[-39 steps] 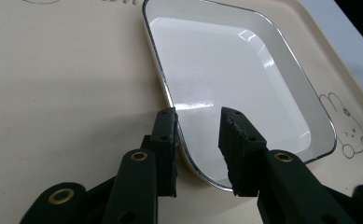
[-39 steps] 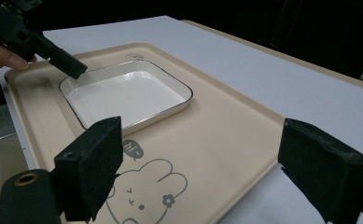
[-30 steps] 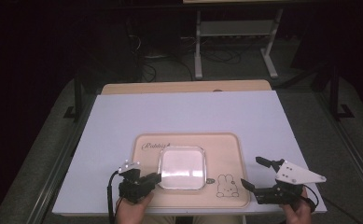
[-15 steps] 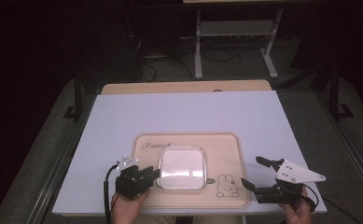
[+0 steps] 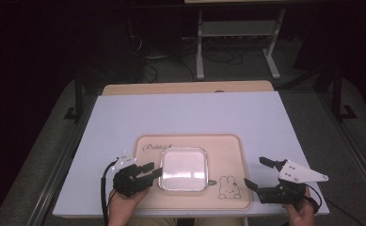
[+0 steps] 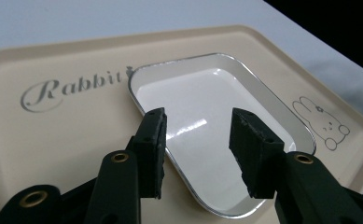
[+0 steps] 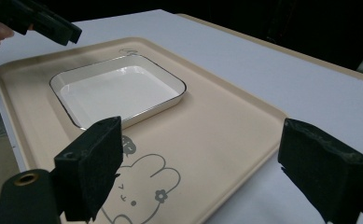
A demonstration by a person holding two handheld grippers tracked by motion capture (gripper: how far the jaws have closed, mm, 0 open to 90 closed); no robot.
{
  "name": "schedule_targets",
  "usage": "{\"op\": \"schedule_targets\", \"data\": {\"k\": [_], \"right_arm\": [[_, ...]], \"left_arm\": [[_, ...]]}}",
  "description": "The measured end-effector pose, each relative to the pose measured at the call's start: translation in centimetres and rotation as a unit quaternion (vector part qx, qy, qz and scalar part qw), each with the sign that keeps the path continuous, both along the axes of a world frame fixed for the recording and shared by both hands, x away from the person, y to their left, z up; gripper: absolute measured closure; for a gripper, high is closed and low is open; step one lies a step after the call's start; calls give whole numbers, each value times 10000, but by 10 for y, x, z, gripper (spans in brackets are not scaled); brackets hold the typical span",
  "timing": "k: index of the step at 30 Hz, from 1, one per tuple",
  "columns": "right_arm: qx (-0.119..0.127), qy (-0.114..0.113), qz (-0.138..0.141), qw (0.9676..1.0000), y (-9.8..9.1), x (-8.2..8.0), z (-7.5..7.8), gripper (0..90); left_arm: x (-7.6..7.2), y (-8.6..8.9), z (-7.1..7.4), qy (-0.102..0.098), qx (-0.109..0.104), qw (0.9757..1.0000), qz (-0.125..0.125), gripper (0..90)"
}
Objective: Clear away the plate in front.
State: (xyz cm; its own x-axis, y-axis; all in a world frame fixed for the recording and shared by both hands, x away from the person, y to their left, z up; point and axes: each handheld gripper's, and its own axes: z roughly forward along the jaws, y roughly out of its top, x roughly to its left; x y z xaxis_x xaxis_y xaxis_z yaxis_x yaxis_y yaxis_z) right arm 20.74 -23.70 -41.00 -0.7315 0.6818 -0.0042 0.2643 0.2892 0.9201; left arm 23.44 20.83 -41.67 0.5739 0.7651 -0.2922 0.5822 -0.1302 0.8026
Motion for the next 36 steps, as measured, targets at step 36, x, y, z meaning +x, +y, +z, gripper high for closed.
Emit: {"op": "schedule_targets", "data": {"k": [36], "right_arm": [[-38,111,-324,9994,-5,7,-3,131]], "left_arm": [[2,75,13,-772,351,9964,-55,315]]}}
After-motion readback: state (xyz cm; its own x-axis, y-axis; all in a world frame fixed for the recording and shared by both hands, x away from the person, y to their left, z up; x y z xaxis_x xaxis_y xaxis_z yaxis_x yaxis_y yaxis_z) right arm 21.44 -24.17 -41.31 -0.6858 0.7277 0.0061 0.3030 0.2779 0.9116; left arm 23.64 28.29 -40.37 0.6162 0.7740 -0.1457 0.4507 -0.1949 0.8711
